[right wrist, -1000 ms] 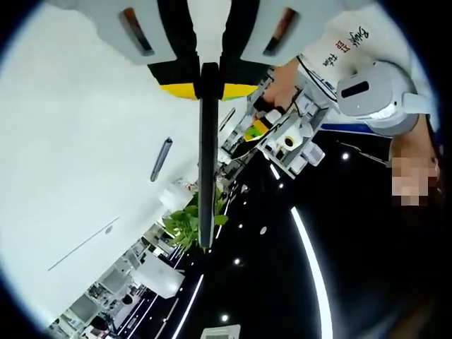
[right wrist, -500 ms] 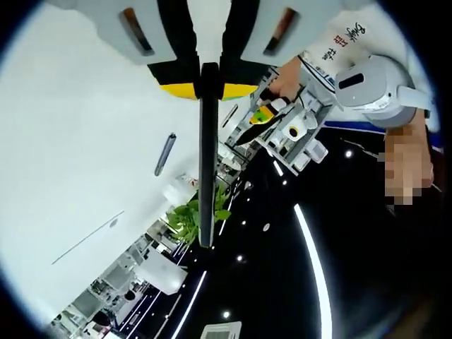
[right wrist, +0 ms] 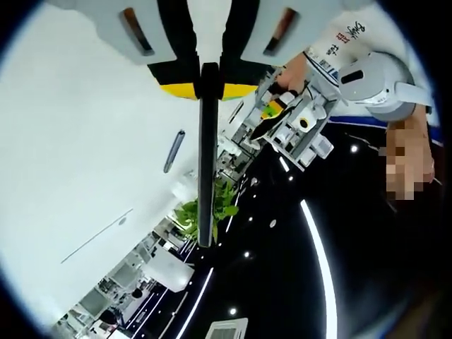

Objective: Pflip the remote and laser pointer to the front side, press the buttons, and align them neatly on the table

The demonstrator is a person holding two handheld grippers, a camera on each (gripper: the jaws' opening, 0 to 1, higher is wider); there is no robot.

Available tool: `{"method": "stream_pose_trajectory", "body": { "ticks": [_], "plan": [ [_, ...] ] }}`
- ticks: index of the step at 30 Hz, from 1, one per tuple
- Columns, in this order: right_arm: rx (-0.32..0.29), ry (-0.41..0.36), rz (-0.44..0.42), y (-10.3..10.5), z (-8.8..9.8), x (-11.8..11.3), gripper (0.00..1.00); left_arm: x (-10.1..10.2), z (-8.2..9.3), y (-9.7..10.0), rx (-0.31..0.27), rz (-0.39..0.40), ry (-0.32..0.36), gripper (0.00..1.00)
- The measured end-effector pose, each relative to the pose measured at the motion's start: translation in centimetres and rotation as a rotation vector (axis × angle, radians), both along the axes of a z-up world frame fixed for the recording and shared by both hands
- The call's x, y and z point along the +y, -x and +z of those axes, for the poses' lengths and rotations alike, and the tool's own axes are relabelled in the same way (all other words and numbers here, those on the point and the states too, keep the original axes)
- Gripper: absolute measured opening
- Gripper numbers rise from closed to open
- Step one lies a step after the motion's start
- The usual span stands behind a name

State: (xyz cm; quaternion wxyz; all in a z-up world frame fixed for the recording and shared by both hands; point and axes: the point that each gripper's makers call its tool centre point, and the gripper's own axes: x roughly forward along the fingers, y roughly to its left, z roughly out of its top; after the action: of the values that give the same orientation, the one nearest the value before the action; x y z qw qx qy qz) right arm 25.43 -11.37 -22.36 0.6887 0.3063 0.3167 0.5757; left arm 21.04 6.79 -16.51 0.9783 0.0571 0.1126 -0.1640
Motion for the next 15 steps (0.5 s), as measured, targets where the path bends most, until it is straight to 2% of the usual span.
{"method": "stream_pose_trajectory", "body": {
  "ticks": [4,7,10,15],
  "plan": [
    [0.015,0.012,-0.011,-0.4,-0.3,0.0,0.14,-0.2,-0.6,0.6,0.014,-0.001,0.008,0.55],
    [0.015,0.018,-0.019,-0.6,-0.3,-0.1,0.14,-0.7,-0.4,0.8,-0.009,-0.019,0.084,0.56],
    [0.011,0.021,-0.039,-1.0,-0.1,-0.4,0.13,-1.1,-0.5,0.8,0.0,-0.036,0.177,0.53],
    [0.011,0.051,-0.067,-1.5,-0.5,-0.9,0.13,-1.6,-0.4,0.7,-0.005,-0.04,0.167,0.53]
  ]
}}
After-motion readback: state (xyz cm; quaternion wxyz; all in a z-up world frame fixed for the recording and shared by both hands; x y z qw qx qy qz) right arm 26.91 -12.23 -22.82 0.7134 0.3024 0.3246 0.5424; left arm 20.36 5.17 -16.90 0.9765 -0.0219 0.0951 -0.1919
